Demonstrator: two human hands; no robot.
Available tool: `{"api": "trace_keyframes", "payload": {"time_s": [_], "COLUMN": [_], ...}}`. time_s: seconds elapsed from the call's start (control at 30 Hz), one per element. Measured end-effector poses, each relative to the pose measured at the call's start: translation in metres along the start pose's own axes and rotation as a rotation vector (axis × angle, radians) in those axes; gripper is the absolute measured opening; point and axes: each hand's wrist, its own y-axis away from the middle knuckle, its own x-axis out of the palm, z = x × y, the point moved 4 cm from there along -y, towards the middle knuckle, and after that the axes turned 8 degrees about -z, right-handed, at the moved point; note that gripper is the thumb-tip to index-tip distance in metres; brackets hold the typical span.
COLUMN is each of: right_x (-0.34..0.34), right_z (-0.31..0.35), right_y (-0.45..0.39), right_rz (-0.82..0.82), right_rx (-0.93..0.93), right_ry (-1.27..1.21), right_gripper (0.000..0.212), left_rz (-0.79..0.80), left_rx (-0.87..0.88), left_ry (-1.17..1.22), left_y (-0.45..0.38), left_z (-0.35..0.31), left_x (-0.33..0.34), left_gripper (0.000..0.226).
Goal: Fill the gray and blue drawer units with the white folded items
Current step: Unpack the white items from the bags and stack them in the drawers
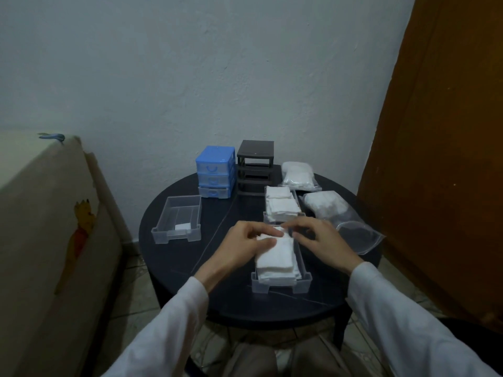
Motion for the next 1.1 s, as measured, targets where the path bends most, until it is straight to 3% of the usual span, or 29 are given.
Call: {"api": "trace_keyframes", "payload": {"time_s": [0.33,0.53,0.73,0.87,1.1], "right_x": [0.009,0.012,0.009,0.003,0.007], "right_z": [-0.005,-0.008,-0.006,-0.009,-0.013], "right_y": [0.003,0.005,0.008,0.011,0.015], "right_rz": [0.011,-0.017,-0.109,-0.153,-0.089], "right_rx": [-0.007,-0.003,0.069,0.141,0.214], "right_ry": [0.033,0.029,-0.106,-0.123,-0.106], "right_gripper": [0.022,0.023,0.022,0.028,0.035], "left_rz": [-0.209,-0.214,-0.306,-0.163,0.029], "left_rx": [0.201,0.270,0.334,0.335,0.235], "left_ry": [-0.176,-0.411,-0.385,-0.445,-0.723], "left_y": [0.014,0.014,0.014,0.009,0.005], "left_z": [0.007,0.014,-0.002,-0.015,0.006], "left_x": [0.011,0.018,0.010,0.033,0.054], "left_gripper": [0.009,0.011,0.015,0.034,0.053]}}
